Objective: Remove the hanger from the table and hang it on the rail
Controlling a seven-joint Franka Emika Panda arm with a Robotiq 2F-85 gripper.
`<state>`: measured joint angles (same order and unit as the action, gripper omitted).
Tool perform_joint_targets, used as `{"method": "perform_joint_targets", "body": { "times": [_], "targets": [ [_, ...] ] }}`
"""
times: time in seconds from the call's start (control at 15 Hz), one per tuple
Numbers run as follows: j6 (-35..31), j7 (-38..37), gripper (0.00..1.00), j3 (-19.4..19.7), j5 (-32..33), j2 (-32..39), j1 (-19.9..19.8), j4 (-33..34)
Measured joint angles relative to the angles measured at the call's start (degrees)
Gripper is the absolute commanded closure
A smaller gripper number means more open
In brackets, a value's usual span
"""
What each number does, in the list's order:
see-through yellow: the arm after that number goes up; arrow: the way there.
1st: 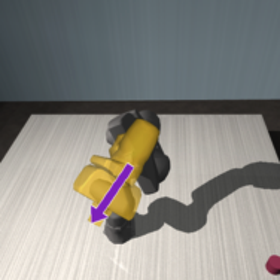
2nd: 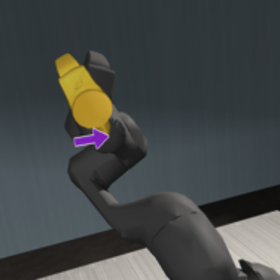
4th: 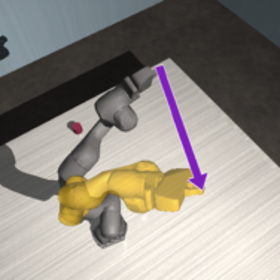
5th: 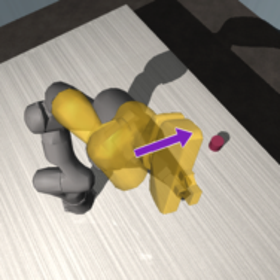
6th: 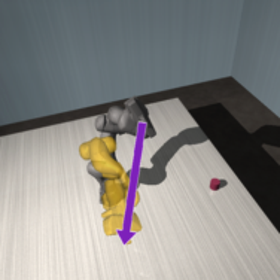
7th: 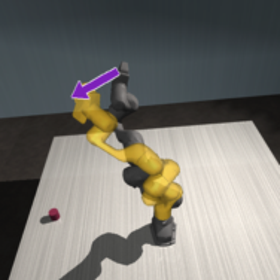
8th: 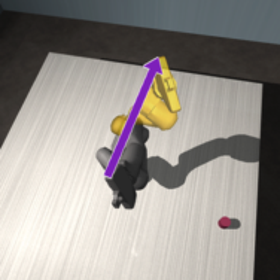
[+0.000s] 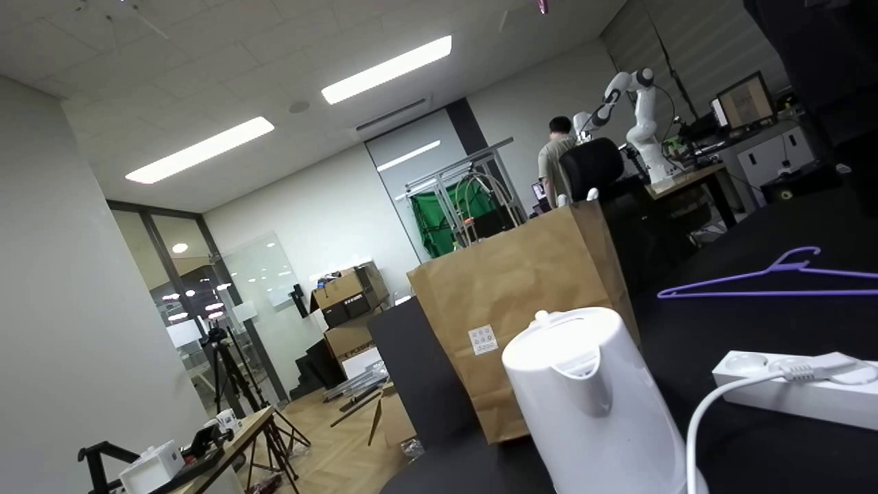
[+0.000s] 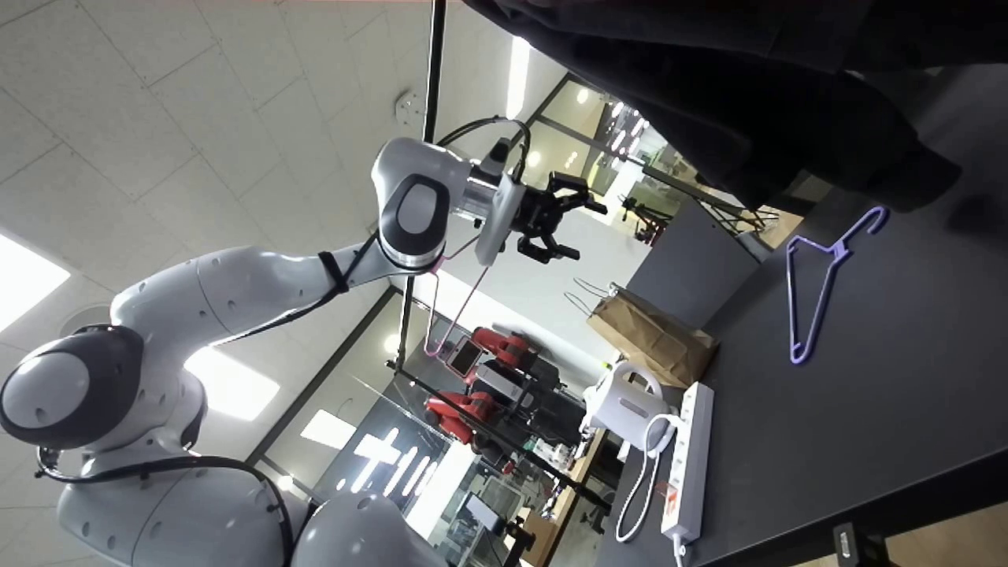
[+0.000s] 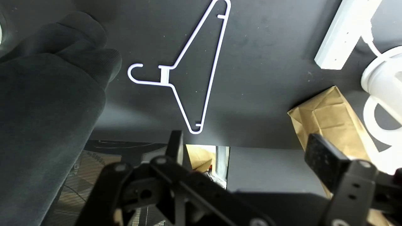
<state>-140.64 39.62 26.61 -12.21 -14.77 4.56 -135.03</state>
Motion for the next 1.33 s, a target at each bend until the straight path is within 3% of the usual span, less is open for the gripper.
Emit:
{"method": "perform_joint_targets", "body": {
  "times": [0.6,0.8,1.07,1.33],
  "targets": [
    [0.1,0.0,0.00,0.0,0.0,0.0,0.0,0.0],
    [-0.9,0.3,0.00,-2.3,-0.9,0.8,-2.0,0.1],
    [-6.9,4.2,0.00,-5.3,-5.9,7.2,-2.3,3.5],
    [-9.8,10.5,0.00,-10.0,-11.2,19.3,-3.9,12.7]
  ]
}}
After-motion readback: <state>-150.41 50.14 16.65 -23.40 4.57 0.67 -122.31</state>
